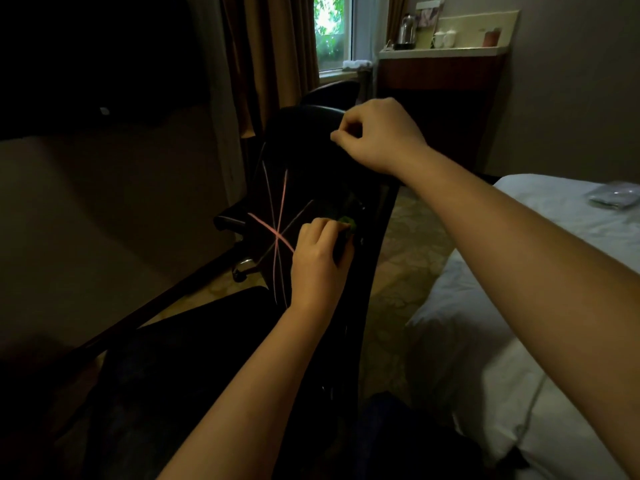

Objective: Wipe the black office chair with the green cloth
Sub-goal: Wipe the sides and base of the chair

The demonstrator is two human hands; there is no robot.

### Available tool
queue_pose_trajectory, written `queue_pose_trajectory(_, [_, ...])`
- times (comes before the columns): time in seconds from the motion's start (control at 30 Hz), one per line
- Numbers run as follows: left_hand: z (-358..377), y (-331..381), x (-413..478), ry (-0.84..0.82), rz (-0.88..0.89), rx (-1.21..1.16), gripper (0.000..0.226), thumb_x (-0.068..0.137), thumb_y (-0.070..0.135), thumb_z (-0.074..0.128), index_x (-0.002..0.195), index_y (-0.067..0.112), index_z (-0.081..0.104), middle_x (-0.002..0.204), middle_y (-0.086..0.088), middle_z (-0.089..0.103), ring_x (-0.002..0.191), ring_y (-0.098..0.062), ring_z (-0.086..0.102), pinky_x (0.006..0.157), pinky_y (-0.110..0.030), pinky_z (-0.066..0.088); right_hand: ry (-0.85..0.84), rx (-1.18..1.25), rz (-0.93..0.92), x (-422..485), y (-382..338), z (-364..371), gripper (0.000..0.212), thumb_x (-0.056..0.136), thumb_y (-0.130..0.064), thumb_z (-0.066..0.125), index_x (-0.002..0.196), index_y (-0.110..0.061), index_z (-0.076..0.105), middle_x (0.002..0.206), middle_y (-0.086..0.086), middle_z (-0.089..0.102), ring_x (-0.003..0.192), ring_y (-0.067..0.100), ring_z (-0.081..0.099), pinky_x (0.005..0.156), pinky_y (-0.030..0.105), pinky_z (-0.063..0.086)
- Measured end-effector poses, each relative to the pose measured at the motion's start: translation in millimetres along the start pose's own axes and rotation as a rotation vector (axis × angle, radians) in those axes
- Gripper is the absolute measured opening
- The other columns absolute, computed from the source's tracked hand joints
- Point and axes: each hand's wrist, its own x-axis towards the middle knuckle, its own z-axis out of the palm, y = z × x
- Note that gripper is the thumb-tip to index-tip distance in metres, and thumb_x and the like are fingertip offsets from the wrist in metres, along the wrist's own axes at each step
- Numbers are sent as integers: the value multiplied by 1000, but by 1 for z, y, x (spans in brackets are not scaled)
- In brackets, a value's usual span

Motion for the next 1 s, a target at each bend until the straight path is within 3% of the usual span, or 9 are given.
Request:
queue_pose_trajectory(0.13, [-1,-1,-10,-24,-51,11,23,84,7,71,105,7,64,106,-5,59,99,-21,52,80,-23,39,11,6,12,-1,-1,-2,22,90,-37,62,91,-19,75,92,1,70,90,18,62,74,25,41])
queue_pose_trajectory(0.3, [-3,-2,-20,-35,-161,-42,23,83,10,72,103,11,62,106,1,56,100,-14,47,80,-9,33,17,27,40,-3,-2,-3,22,91,-35,61,90,-18,75,81,-5,62,81,9,54,71,22,35])
queue_pose_trajectory(0.7, [-2,16,-6,65,-283,-100,11,90,14,64,100,17,62,101,7,54,98,-12,51,79,-15,37,-10,49,51,3,-4,0,21,92,-35,60,90,-19,74,76,-9,55,77,8,51,69,23,36])
queue_pose_trajectory(0.83, [1,38,23,124,-245,-132,10,91,12,63,101,12,63,100,2,56,97,-16,52,80,-26,44,-1,54,58,3,-4,0,21,92,-35,60,89,-19,74,75,-9,57,76,8,52,68,23,37])
queue_pose_trajectory(1.0, [0,46,50,122,-132,-189,10,91,10,62,101,11,62,101,1,56,95,-16,54,78,-28,46,20,83,67,2,-4,1,23,91,-35,60,88,-18,75,79,-8,60,82,11,59,71,28,46])
